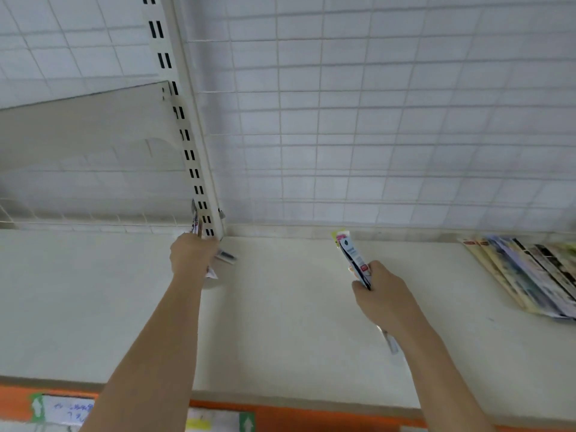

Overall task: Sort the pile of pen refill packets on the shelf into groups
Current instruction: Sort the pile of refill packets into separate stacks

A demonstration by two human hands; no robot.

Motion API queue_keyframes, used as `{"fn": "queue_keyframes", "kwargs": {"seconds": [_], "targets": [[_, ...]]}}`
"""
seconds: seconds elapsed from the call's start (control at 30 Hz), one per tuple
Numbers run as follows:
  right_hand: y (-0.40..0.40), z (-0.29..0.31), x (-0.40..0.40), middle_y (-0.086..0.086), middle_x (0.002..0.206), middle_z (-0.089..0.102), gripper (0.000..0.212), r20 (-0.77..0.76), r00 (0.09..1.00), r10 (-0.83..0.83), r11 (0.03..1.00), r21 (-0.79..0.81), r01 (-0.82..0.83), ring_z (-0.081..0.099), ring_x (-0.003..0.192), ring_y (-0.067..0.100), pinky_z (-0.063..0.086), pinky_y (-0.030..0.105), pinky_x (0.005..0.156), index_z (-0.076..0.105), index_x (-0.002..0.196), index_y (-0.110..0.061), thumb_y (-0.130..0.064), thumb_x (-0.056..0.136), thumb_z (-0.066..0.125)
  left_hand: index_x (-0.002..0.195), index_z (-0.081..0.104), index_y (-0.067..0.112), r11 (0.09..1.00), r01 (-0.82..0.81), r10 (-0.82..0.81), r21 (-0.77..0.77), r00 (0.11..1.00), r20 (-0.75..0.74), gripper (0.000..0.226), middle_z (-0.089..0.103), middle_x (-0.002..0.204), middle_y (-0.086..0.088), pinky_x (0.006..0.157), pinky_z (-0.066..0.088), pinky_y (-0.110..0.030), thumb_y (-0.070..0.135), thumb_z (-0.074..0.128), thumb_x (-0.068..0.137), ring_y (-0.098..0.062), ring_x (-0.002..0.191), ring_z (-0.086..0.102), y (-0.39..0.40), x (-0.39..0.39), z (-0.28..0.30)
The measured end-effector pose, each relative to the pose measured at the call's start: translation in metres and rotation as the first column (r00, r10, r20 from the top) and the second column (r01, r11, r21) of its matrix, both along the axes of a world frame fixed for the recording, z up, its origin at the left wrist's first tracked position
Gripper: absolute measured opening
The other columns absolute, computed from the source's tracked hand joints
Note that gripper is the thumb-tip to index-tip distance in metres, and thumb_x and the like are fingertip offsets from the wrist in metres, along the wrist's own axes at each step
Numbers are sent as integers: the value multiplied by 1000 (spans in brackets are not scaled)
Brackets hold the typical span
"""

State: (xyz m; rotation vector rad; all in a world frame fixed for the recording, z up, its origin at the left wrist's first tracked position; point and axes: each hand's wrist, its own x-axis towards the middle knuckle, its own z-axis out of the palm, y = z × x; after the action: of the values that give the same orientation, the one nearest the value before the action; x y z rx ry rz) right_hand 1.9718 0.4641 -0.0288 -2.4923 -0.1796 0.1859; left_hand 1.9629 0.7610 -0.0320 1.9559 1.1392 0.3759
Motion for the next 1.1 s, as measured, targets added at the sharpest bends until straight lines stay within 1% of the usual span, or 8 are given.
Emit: {"fn": "queue_keyframes", "kwargs": {"seconds": [0.1,0.3,0.5,0.7,0.8,0.9,1.0,1.1], "targets": [[-3,-2,1,0,71,45,11,-4,1000,-2,1000,-21,2,49,70,27,38,32,62,37,87,-14,-21,92,43,84,67,1,1000,15,-14,12,997,-71,21,63,58,-8,46,45,-20,20,61,76,-17,36,51,2,2,2],[-6,-4,1,2,76,50,11,-9,1000,1,1000,-9,-1,53,72,28,41,33,63,43,96,-13,-23,92,43,86,62,1,996,-18,12,-85,997,-70,17,67,59,-10,38,32,-14,6,48,77,-15,30,42,5,4,6],[-6,-2,-1,7,80,57,6,-21,1000,-10,998,68,12,53,68,27,44,33,63,44,90,-12,-18,88,44,74,51,0,980,35,-50,-195,996,-72,9,41,54,-9,47,30,-22,5,54,82,-19,44,36,-2,-18,15],[-10,17,-12,0,64,52,29,215,968,-125,950,309,54,51,62,21,39,33,57,43,74,-15,-35,87,59,97,56,7,974,159,-76,-158,896,437,13,61,78,-7,63,49,-24,2,58,86,-20,70,58,-50,-42,32],[-19,22,-14,-1,56,45,36,328,916,-231,878,475,51,44,53,18,39,31,52,36,65,-17,-30,88,61,100,56,10,973,222,-144,-57,785,603,14,62,79,-2,51,47,-9,3,59,88,-12,68,56,-93,-45,37],[-30,17,-15,2,55,40,32,356,884,-304,808,588,41,38,50,17,35,27,50,38,68,-14,-28,91,57,95,54,11,954,297,-216,-32,761,612,9,57,74,-1,44,44,-7,7,60,89,-7,58,52,-129,-43,28],[-41,12,-13,1,57,40,26,309,897,-315,751,659,36,39,50,15,39,33,50,44,75,-12,-27,92,55,78,46,14,948,317,-265,2,790,554,18,47,63,-9,40,44,-27,12,61,88,-24,46,50,-148,-40,13],[-50,7,-11,-2,57,44,19,273,923,-272,773,633,41,39,47,5,36,15,47,47,77,-15,-19,90,60,78,49,12,972,237,-202,-6,842,500,16,52,66,-11,44,44,-31,13,64,84,-32,57,52,-155,-36,5]]}}
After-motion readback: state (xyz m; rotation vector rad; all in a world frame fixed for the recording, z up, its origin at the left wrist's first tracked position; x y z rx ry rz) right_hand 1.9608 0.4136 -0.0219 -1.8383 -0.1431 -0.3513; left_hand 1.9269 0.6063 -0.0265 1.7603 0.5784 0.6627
